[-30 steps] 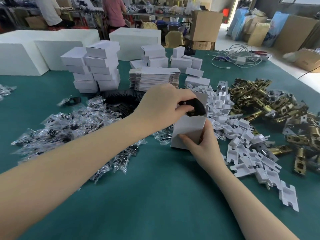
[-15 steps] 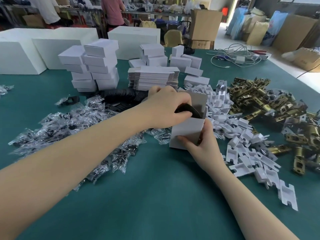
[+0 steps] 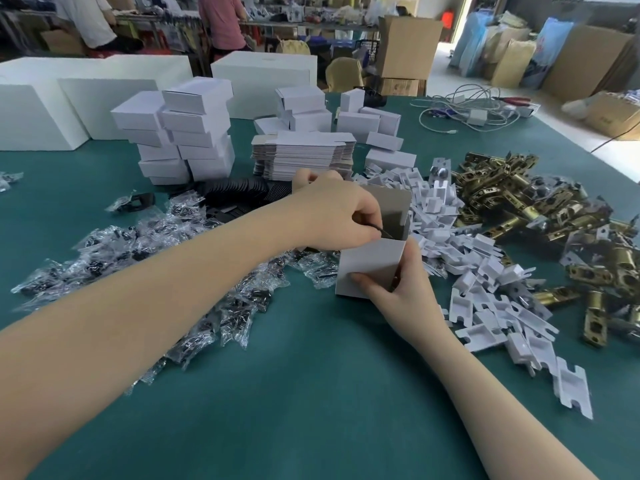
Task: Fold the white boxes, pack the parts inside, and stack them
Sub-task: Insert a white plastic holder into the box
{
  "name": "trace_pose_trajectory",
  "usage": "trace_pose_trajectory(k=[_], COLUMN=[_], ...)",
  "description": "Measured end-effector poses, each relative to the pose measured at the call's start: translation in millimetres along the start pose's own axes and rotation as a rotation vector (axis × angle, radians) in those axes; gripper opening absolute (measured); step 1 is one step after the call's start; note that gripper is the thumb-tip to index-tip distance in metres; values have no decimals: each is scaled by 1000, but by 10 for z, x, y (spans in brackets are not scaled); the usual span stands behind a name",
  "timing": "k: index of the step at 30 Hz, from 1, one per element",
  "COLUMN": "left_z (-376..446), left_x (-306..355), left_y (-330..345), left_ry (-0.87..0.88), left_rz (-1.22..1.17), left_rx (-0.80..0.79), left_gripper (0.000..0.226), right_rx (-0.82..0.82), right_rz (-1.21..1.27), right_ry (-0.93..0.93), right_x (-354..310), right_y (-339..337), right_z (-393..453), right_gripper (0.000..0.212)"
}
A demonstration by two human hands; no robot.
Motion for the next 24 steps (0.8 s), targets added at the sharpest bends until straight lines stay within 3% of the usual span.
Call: trace_pose_trajectory(k=[6, 12, 14, 16, 18, 19, 20, 21, 24], left_z=[0, 16, -13, -117, -277, -364, -438, -498, -733], left_x=[-43, 43, 99, 51, -226, -400, -588, -768, -1045], left_y=[50, 112, 6, -242, -412, -432, -400, -324, 88], left_ry=[24, 110, 177, 178, 59, -43, -141, -214, -283], left_rz=[-65, 195, 175, -76, -251, -229, -152, -51, 145], left_rx=[-137, -321, -172, 173, 441, 471, 407, 235, -412], left_gripper=[21, 34, 32, 24, 17, 16, 17, 21, 41], right_rx=[-12, -23, -13, -10, -15, -18, -19, -16, -12], right_rz=[3, 18, 16, 11, 13, 16, 19, 20, 16], right_ry=[4, 14, 15, 20, 24, 29, 34, 35, 37], right_x=[-5, -3, -2, -4, 4, 13, 15, 12, 2], right_y=[5, 13, 5, 7, 13, 13, 12, 9, 8], right_z=[-12, -17, -11, -10, -12, -13, -12, -12, -11], right_gripper=[53, 57, 58, 59, 60, 61, 61, 60, 58])
Point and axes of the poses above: each hand's wrist, its own z-axis towards the middle knuckle, its own y-axis out of the palm, x = y × z, the point moved 6 cm from there along z, towards the middle knuckle, and after that the axes turned 14 degrees about y, right-handed, at the moved point
